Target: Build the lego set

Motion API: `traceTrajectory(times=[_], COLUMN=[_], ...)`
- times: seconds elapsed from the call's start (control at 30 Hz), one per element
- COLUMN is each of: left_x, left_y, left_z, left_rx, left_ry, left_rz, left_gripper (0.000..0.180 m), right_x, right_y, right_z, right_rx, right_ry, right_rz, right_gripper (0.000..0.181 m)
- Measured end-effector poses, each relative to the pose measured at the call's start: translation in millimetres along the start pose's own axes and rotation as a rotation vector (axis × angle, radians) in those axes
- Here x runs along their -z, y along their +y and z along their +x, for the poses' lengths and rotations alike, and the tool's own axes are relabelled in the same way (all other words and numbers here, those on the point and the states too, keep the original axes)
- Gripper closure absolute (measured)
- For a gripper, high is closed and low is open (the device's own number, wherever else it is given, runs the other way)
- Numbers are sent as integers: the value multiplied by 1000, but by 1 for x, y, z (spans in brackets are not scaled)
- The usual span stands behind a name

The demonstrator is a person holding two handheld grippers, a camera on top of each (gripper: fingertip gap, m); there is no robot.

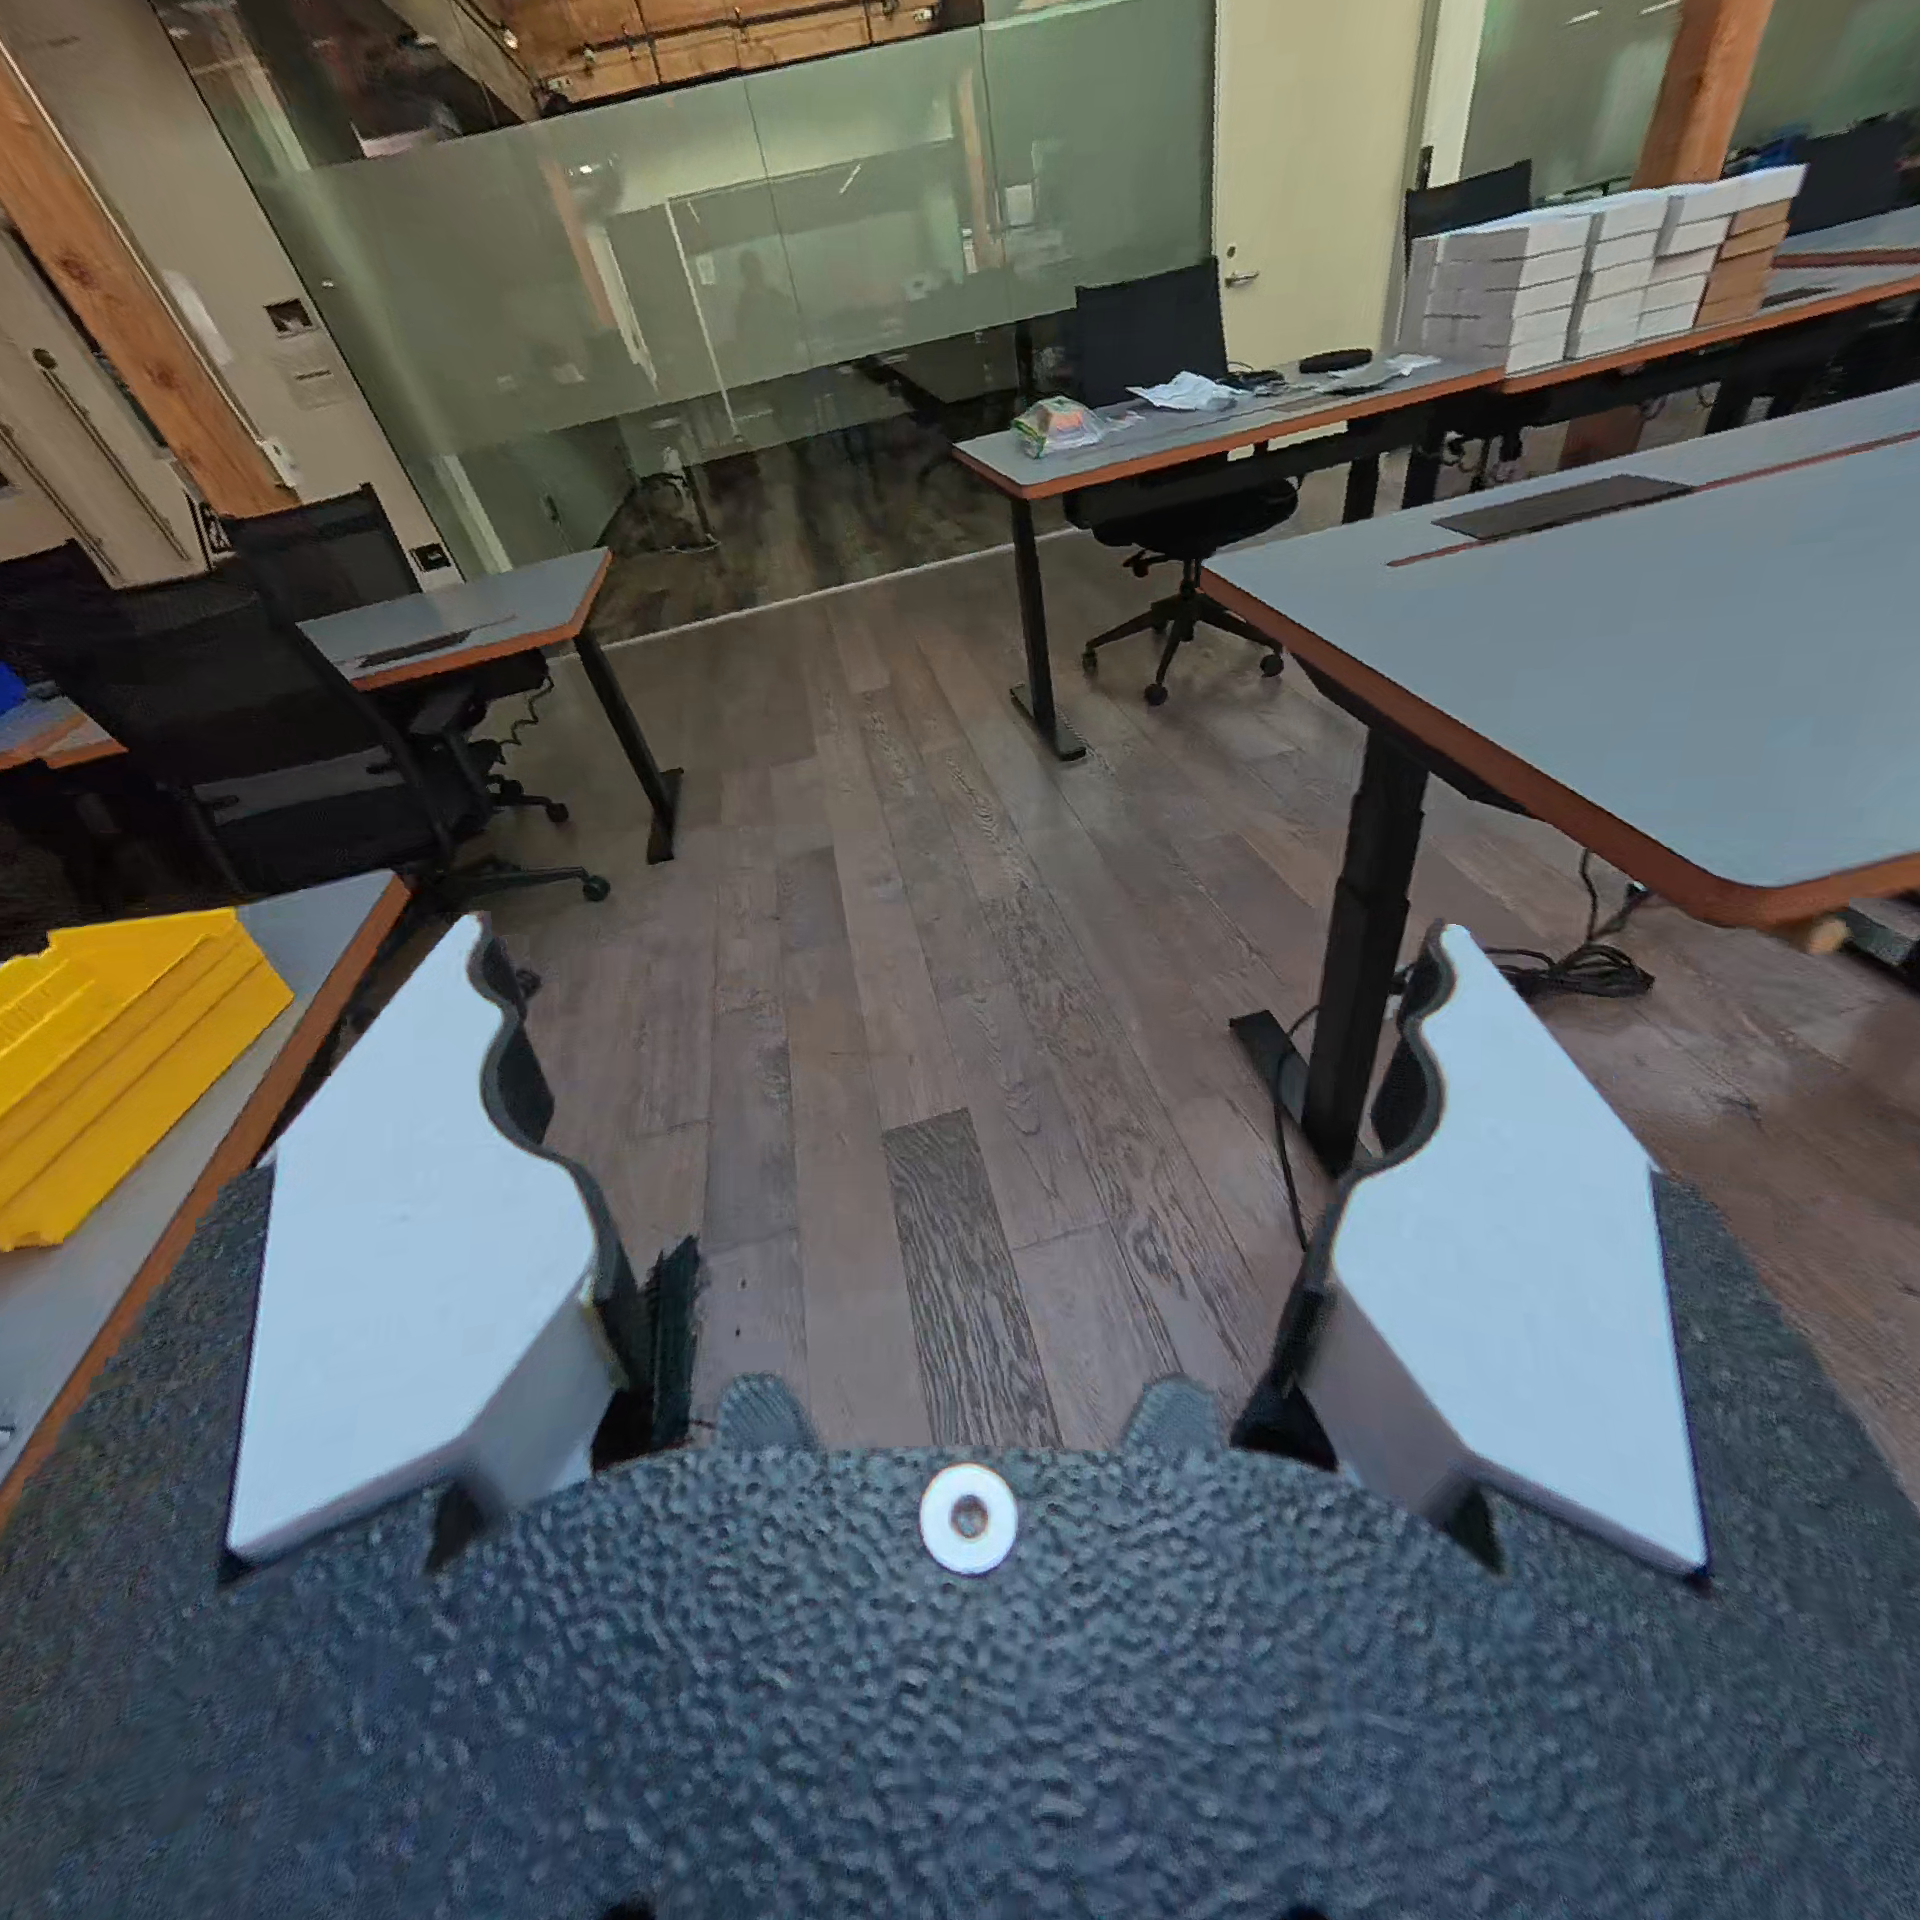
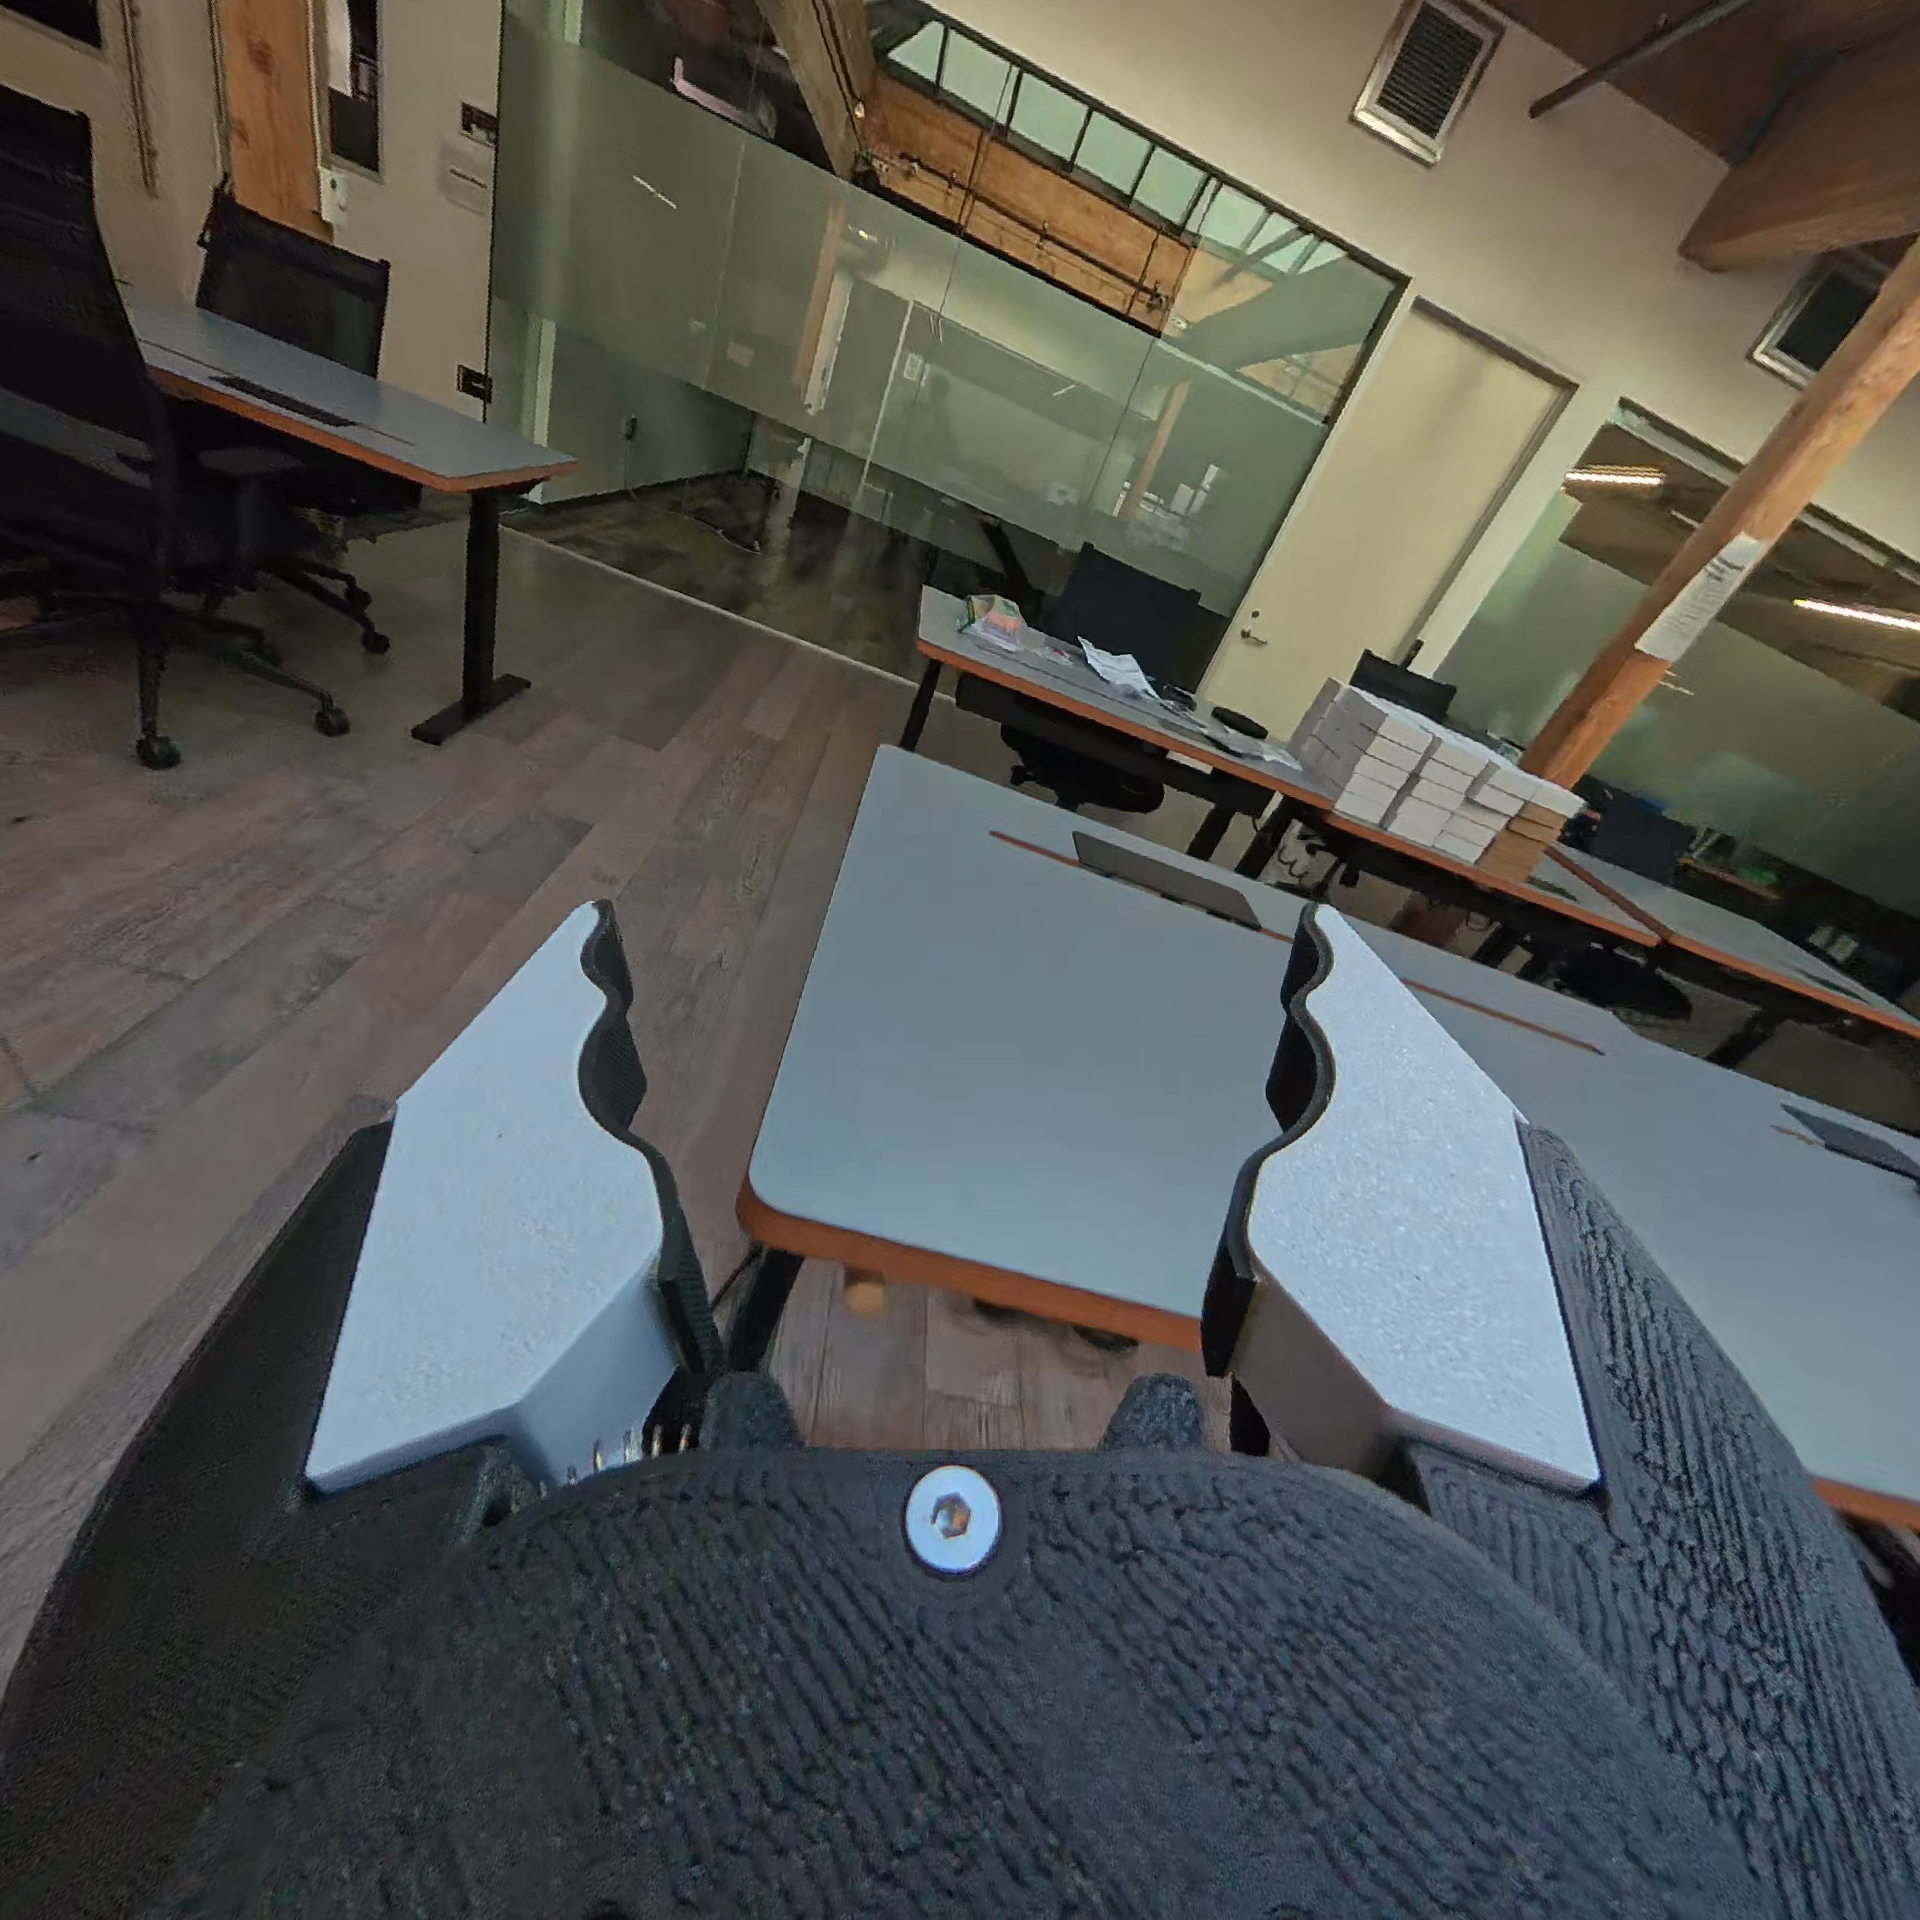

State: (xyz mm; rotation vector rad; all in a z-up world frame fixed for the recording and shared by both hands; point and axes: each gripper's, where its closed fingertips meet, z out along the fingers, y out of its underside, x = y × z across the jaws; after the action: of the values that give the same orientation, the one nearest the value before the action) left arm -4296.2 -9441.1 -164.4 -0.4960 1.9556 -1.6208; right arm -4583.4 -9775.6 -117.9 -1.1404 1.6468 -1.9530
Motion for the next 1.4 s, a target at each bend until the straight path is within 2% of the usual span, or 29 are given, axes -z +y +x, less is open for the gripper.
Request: traceTrajectory(times=[0.03, 0.23, 0.37, 0.47, 0.6, 0.73, 0.83, 0.9, 0.97, 1.17, 1.4], left_x=[-30, -209, -336, -432, -544, -646, -726, -792, -863, -1079, -1318], left_y=[-7, -29, -36, -45, -62, -57, -51, -53, -56, -88, -92], left_z=[-11, -69, -113, -148, -192, -247, -299, -333, -353, -382, -424], left_rx=[-6, -7, -4, 56, -6, 6, -25, 8, 52, 3, 23], left_ry=[-16, -99, -174, -204, -227, -270, -313, -299, -238, -113, -111], left_rz=[8, 77, 95, 56, 40, 27, 39, 44, 5, 3, 32], left_gripper=[21, 31, 37, 40, 41, 42, 54, 63, 60, 56, 56], right_x=[-32, -230, -382, -506, -654, -794, -899, -970, -1031, -1204, -1444], right_y=[0, 8, 4, -5, -33, -44, -40, -39, -46, -55, -31], right_z=[-3, -18, -20, -36, -78, -140, -173, -188, -203, -187, -179], right_rx=[5, 5, -7, -84, -51, -64, -70, -101, -93, -42, -50], right_ry=[-2, -46, -56, -137, -215, -324, -341, -342, -364, -277, -245], right_rz=[2, -11, 49, 22, 77, 99, 88, 58, 21, 16, 12], right_gripper=[59, 60, 62, 61, 62, 62, 62, 62, 62, 67, 68])
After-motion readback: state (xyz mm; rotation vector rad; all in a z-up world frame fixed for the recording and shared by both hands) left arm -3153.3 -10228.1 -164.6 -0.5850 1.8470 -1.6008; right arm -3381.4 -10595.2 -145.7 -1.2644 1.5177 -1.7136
